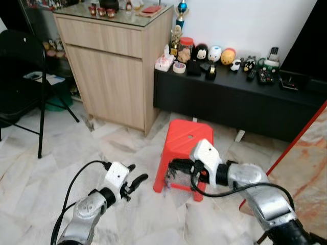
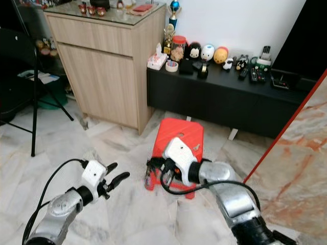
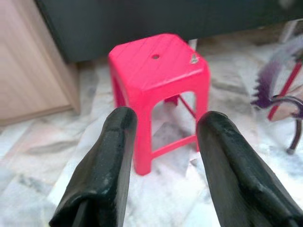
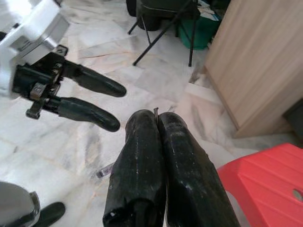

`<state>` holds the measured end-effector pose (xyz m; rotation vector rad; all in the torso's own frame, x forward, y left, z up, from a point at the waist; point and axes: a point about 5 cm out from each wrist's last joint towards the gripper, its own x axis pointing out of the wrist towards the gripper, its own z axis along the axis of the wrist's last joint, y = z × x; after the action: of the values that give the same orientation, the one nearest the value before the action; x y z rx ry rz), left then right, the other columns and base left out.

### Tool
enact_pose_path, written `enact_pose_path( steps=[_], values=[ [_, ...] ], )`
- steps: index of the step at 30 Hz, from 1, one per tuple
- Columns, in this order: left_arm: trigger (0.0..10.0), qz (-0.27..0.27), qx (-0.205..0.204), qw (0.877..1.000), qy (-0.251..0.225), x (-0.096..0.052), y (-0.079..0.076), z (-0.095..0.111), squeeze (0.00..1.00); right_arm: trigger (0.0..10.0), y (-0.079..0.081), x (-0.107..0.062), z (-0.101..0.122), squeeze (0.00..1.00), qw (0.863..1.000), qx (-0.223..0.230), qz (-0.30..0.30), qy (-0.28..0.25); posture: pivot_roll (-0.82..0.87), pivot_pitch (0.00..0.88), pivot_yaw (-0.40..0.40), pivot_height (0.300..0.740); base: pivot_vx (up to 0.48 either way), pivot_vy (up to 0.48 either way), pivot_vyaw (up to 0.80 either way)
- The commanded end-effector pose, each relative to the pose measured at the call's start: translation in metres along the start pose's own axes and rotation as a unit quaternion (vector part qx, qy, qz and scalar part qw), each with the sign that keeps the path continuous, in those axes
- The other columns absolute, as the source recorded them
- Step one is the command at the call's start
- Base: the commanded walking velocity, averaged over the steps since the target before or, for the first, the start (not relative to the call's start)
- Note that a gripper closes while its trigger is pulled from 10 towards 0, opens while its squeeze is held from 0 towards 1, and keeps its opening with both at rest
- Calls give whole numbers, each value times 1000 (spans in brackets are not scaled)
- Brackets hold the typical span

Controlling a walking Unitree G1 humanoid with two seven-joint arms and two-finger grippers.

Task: Hang keys on a hook

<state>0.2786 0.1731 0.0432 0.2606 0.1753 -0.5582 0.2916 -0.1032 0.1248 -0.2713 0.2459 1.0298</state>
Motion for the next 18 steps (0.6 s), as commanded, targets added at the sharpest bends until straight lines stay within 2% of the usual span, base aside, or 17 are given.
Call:
enact_pose_path(
  steps=[1,2,3,4,5,6,14,18],
  values=[
    [10000,-4,11,1000,3,1,-2,-1,0,10000,-5,-1,8,0,1000,-8,-15,-6,62,0,-104,740,0,0,0],
    [10000,-5,10,1000,0,2,-3,0,0,10000,-5,0,9,0,1000,-9,-16,-7,62,0,-104,740,0,0,0],
    [10000,-7,10,1000,-4,2,-3,1,122,10000,-5,0,10,0,1000,-9,-16,-9,64,0,-106,740,0,0,0],
    [10000,-6,6,1000,-10,3,-4,3,702,10000,-4,2,12,0,1000,-8,-17,-10,67,0,-107,740,0,0,0],
    [10000,-6,6,1000,-10,3,-4,3,702,10000,-4,2,12,0,1000,-8,-17,-10,67,0,-107,740,0,0,0],
    [10000,-5,1,1000,-14,4,-4,4,1000,10000,-3,4,15,0,1000,-8,-19,-12,67,0,-107,740,0,0,0],
    [10000,-18,-5,1000,-21,6,-10,4,1000,10000,-3,8,21,0,999,0,-48,-12,66,0,-109,740,0,0,0],
    [10000,-26,-11,999,-28,7,-11,6,1000,10000,-8,9,36,0,996,18,-73,-38,64,0,-109,740,0,0,0]
  ],
)
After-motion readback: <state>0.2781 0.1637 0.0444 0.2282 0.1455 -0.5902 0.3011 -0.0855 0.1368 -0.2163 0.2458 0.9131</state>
